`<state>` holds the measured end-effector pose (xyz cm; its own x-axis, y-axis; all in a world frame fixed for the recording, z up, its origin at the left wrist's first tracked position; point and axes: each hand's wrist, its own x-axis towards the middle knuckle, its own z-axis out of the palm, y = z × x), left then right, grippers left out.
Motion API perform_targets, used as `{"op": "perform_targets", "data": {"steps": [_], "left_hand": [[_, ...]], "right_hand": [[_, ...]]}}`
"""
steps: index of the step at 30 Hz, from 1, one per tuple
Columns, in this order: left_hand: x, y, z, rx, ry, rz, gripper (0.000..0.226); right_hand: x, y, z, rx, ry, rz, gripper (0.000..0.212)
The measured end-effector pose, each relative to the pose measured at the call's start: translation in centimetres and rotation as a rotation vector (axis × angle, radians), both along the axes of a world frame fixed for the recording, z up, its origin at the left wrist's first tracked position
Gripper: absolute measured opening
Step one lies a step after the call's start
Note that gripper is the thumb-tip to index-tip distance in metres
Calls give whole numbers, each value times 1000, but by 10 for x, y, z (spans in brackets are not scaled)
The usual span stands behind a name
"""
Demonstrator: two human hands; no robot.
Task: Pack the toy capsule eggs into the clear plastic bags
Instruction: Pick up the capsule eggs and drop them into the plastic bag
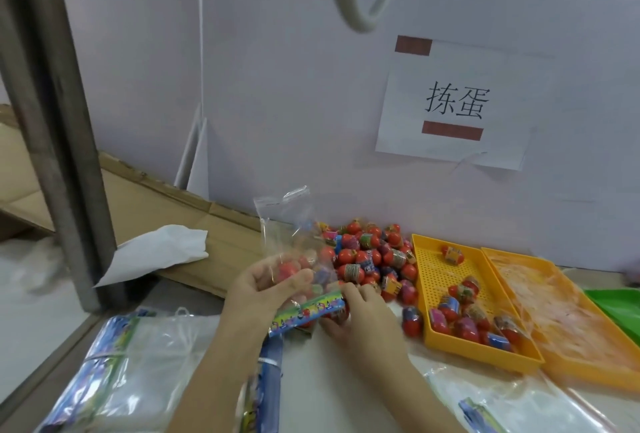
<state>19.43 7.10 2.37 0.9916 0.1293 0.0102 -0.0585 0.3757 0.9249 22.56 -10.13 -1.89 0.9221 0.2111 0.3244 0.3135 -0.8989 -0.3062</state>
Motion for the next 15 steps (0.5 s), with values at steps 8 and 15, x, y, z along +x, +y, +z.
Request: {"op": "perform_targets", "data": {"steps": [8, 15], "left_hand": [[0, 9, -3, 183, 29, -1, 68], [-6, -6, -2, 369, 33, -168, 60]], "right_hand": [[9, -17, 30, 799, 76, -27, 11], [-7, -19, 97, 1110, -170, 218, 26]]}}
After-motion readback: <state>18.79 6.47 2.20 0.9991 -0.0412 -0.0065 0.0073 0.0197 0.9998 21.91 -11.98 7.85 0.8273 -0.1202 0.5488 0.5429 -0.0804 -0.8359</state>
